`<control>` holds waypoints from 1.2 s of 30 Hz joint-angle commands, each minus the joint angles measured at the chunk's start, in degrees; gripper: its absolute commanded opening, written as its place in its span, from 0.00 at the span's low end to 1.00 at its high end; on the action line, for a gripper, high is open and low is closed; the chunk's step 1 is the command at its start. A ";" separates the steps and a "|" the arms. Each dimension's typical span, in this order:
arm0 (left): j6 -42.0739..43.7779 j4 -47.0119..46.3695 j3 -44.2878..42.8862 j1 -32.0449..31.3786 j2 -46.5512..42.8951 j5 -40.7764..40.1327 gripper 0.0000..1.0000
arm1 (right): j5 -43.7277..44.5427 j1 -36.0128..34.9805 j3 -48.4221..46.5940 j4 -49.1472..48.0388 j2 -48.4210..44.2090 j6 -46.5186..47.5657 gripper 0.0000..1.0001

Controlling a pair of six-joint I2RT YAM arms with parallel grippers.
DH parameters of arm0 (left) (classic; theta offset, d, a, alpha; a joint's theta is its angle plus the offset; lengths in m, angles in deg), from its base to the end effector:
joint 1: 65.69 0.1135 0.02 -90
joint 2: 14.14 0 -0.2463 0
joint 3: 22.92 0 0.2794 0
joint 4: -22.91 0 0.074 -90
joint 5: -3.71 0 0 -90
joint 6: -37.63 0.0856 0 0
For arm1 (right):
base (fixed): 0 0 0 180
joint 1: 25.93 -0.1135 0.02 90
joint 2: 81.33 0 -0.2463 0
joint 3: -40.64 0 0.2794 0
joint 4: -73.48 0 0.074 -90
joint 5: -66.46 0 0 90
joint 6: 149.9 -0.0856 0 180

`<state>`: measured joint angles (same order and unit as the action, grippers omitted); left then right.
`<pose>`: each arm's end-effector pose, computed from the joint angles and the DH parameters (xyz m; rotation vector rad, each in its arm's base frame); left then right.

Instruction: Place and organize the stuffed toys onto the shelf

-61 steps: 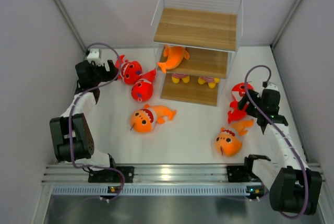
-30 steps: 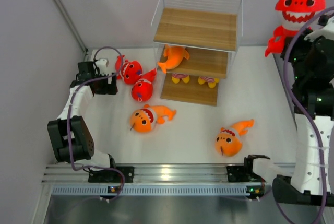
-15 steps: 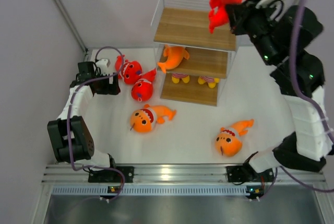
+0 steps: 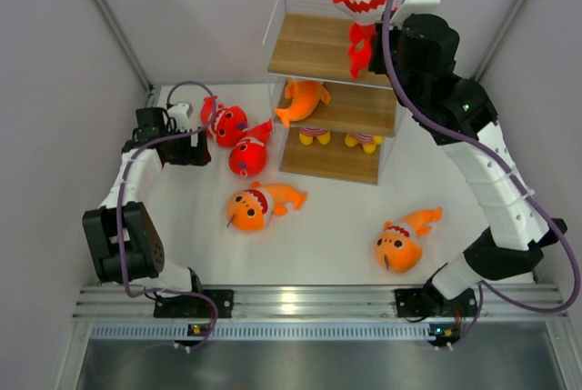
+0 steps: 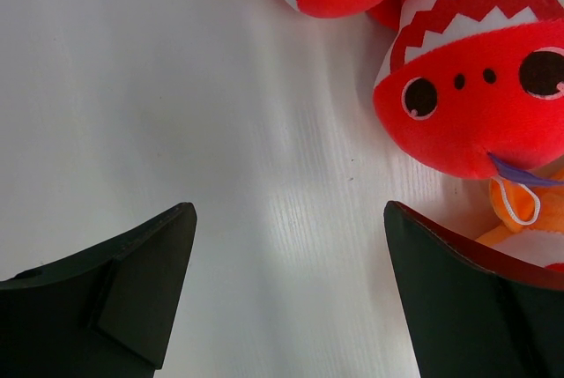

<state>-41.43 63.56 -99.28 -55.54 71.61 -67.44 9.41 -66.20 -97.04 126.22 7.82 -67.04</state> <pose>0.3759 0.0392 0.1947 0.1608 2.3895 -0.2311 0.2947 0.1887 0.5584 -0.0343 1.6345 0.1620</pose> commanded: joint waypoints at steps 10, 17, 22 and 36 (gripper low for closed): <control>1.63 0.05 -0.72 0.04 -1.38 0.75 0.94 | 0.18 3.62 3.98 -1.75 -4.33 -3.59 0.53; 1.63 -0.04 -0.81 -0.04 -1.03 1.27 0.94 | -1.57 3.62 5.13 -5.18 -5.56 -3.41 0.45; 1.45 -0.04 -0.90 0.04 -0.85 1.71 0.94 | -3.15 3.62 5.30 -6.14 -3.54 -4.29 0.52; 1.54 0.05 -0.37 0.04 -0.59 0.84 0.94 | -2.80 2.74 -6.74 -20.04 11.04 36.91 0.82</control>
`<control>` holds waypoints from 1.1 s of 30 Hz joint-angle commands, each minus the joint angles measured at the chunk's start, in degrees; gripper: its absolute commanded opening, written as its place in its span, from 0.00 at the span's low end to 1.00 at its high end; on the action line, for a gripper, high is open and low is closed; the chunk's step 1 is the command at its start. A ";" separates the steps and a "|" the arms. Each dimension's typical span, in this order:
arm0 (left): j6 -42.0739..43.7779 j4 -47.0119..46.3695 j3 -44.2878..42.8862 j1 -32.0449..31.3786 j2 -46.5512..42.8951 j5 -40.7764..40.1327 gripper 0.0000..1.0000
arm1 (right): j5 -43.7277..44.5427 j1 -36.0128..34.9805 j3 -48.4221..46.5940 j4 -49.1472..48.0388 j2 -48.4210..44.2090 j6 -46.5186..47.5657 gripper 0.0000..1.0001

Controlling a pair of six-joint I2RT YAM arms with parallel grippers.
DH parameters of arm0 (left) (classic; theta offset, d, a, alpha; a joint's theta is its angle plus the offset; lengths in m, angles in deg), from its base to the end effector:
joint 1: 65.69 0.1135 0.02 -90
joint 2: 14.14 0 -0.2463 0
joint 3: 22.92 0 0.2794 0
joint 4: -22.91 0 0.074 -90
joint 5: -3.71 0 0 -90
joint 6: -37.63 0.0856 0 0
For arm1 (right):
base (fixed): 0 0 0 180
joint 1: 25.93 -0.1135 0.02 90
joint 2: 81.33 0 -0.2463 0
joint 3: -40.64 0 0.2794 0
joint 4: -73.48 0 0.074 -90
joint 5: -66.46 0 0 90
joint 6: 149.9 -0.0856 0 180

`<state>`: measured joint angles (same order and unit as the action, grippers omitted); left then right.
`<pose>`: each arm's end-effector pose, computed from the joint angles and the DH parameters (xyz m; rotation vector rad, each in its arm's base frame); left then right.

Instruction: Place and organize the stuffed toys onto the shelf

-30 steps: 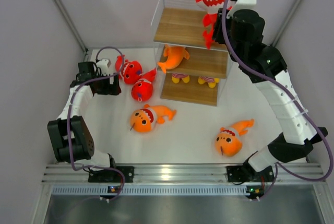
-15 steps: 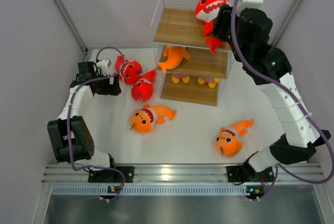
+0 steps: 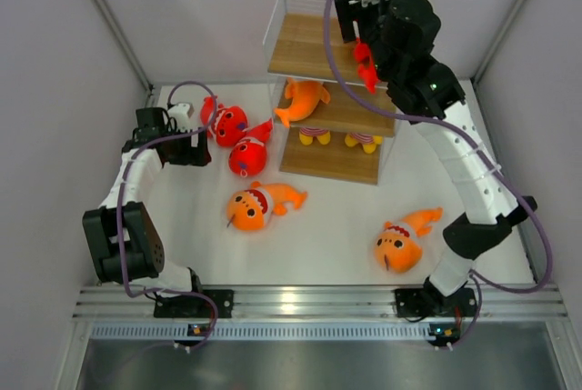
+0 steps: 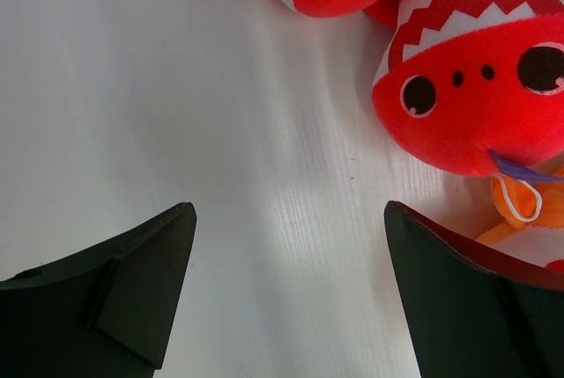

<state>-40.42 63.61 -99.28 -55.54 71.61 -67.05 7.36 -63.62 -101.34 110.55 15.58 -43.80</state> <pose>0.3758 0.0386 0.1948 0.1845 2.3860 -0.2311 0.3378 0.2055 0.5763 -0.2335 1.4326 -0.0775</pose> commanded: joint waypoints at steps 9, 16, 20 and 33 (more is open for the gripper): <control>0.36 -0.08 -0.11 0.04 0.46 0.88 0.94 | 10.99 -0.36 -1.56 -11.38 8.73 24.85 0.84; 0.36 -0.08 -0.28 0.04 0.99 0.79 0.94 | 22.88 -0.36 -0.85 -19.48 10.15 29.69 0.58; 0.36 -0.08 -0.20 0.04 1.08 0.79 0.94 | 27.28 -1.07 -0.68 -20.10 10.41 30.39 0.54; 0.97 0.01 -0.20 0.04 0.20 2.63 0.93 | 20.01 -6.60 -2.69 -15.45 10.15 29.43 0.81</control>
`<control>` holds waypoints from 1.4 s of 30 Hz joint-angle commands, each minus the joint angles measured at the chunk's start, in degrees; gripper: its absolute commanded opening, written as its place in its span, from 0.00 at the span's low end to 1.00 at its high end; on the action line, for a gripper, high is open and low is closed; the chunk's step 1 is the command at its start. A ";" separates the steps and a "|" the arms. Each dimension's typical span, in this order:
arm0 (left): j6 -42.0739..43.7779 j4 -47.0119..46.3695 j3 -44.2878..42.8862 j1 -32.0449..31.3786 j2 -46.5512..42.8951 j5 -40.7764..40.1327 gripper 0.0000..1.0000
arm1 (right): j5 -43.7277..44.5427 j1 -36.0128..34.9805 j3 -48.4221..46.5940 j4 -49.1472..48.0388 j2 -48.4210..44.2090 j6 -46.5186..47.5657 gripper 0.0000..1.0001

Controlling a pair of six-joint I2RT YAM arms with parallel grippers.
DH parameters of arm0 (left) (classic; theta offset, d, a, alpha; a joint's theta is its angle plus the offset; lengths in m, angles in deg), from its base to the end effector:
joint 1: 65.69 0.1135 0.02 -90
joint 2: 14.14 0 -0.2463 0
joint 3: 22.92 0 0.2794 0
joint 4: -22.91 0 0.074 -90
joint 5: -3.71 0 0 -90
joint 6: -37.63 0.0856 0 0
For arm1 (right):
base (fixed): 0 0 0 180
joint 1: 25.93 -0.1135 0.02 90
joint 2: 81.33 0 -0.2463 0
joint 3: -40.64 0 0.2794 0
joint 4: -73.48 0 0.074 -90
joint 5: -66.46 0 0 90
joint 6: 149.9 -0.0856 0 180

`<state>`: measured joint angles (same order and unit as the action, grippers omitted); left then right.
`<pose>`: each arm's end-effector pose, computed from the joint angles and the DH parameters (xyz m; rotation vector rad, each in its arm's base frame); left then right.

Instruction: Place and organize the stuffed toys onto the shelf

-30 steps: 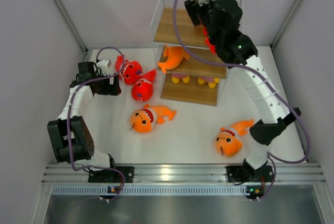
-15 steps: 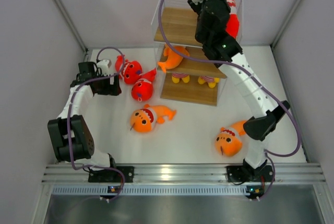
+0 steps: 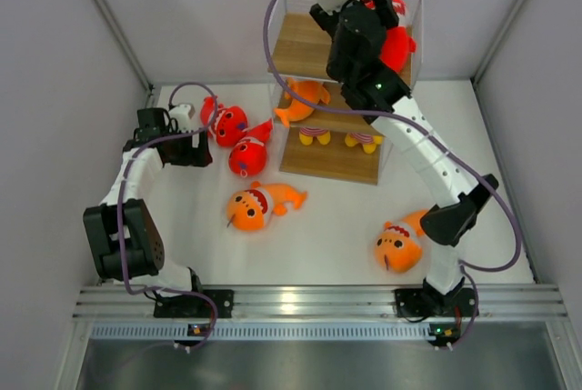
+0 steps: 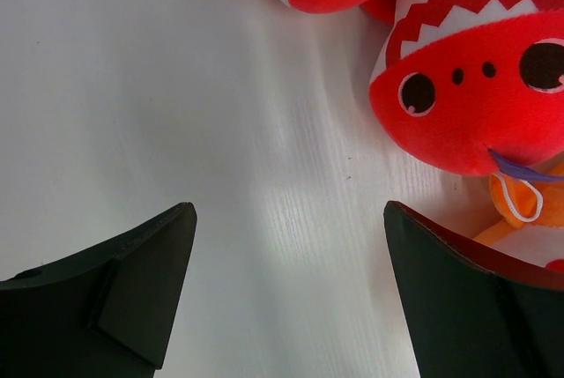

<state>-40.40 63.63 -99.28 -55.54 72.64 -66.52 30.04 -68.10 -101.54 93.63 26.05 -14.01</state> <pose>0.3771 0.0381 0.1885 0.1859 2.4007 -0.2484 0.3751 0.2469 0.5396 -0.2736 1.4276 -0.6651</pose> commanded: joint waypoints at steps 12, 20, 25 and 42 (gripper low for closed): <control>9.66 1.92 -5.90 -16.74 6.02 2.90 0.98 | -13.32 -5.29 0.65 6.49 -10.42 -12.31 0.94; 4.66 1.92 -12.58 -17.53 15.33 6.96 0.68 | -17.63 -5.29 9.61 6.49 -19.73 -20.39 0.93; 4.64 1.92 -12.68 -17.27 11.94 3.70 0.00 | -20.70 -5.29 13.23 8.33 -23.08 -23.21 0.91; 36.35 45.22 -27.52 4.96 -17.42 47.03 0.00 | -78.79 -5.64 20.61 27.57 -30.81 -22.35 0.93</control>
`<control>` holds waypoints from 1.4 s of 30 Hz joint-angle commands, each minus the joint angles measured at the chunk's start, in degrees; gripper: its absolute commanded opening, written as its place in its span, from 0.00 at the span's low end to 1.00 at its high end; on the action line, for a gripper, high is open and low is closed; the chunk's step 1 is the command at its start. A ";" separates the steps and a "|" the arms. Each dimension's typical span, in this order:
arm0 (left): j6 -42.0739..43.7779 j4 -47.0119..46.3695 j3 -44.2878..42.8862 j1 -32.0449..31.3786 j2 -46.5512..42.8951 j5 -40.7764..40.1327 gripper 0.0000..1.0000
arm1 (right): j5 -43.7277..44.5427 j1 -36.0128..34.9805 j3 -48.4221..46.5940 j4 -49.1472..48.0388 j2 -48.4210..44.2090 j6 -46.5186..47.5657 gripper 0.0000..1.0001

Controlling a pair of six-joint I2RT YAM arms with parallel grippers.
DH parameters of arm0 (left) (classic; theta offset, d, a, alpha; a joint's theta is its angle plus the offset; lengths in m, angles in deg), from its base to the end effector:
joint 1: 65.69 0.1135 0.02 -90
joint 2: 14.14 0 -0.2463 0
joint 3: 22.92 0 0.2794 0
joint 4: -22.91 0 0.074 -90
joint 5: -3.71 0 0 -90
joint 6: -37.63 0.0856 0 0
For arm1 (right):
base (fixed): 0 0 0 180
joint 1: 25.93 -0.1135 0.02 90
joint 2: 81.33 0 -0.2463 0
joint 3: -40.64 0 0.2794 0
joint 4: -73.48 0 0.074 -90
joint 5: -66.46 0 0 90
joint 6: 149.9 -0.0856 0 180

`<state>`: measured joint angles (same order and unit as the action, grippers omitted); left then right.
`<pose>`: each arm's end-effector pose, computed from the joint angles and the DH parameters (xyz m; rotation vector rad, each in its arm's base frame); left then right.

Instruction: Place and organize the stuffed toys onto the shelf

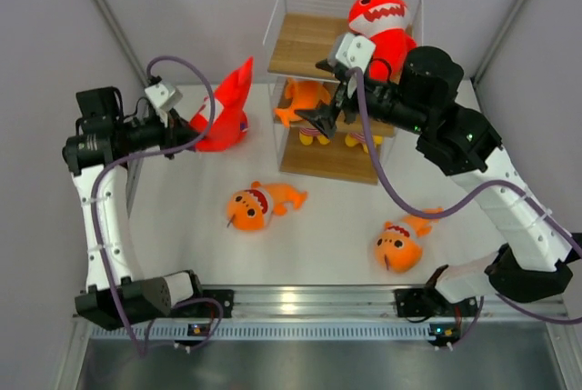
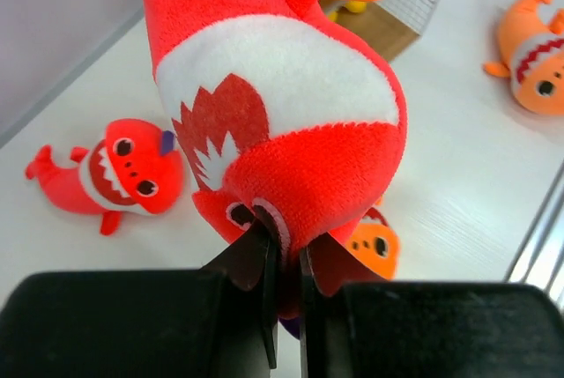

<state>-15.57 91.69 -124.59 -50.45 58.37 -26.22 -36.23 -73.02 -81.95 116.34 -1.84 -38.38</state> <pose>0.2895 0.0020 0.4101 0.8495 1.7422 -0.5858 0.2154 0.2593 0.5472 -1.0368 1.2064 0.5228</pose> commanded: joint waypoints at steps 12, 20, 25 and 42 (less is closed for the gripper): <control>15.25 30.28 7.62 -14.17 -26.71 2.57 0.00 | -20.79 -0.72 22.38 10.06 -19.10 24.09 0.96; 10.66 30.28 13.32 -20.17 -29.27 3.30 0.00 | -23.43 -2.12 21.51 13.31 -17.00 24.71 0.94; 12.86 30.28 14.22 -20.17 -26.46 3.73 0.00 | -23.26 -7.22 16.69 19.80 -11.48 26.64 0.94; 15.41 30.19 13.34 -20.61 -26.90 5.40 0.00 | -13.77 -11.80 14.13 14.55 -2.58 26.73 0.89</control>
<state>-2.22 113.53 -110.08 -70.64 32.09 -24.56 -51.79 -83.69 -66.04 134.35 -5.25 -12.31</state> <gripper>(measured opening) 0.115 0.893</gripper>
